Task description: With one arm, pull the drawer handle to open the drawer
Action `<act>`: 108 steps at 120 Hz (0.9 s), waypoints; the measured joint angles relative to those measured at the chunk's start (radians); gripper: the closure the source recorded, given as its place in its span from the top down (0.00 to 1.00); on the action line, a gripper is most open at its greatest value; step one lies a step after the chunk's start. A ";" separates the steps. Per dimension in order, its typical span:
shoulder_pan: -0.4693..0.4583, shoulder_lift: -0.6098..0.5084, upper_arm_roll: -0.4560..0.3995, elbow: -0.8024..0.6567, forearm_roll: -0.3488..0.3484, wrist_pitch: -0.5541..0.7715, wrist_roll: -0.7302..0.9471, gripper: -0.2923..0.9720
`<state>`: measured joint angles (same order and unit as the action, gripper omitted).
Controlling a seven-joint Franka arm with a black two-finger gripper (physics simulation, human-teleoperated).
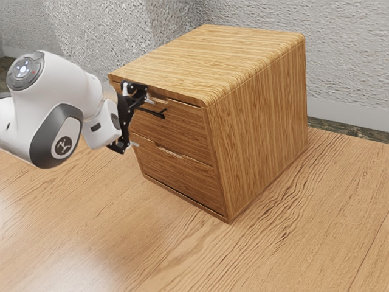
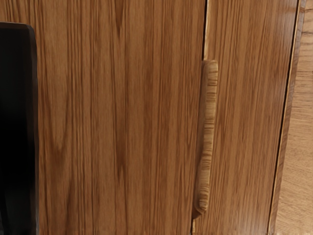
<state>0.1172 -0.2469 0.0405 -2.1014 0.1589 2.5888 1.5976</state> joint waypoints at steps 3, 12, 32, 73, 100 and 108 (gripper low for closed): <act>-0.001 0.000 0.008 0.000 0.004 -0.001 -0.001 0.96; 0.000 -0.005 0.027 -0.001 0.013 -0.003 -0.002 0.97; -0.001 -0.041 0.033 -0.025 0.010 -0.001 -0.005 0.74; -0.021 -0.092 0.029 -0.069 0.003 0.001 -0.012 0.76; -0.043 -0.091 0.029 -0.085 0.003 0.006 -0.024 0.77; -0.043 -0.093 0.030 -0.089 0.004 0.005 -0.028 0.77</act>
<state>0.0738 -0.3396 0.0701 -2.1901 0.1626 2.5935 1.5695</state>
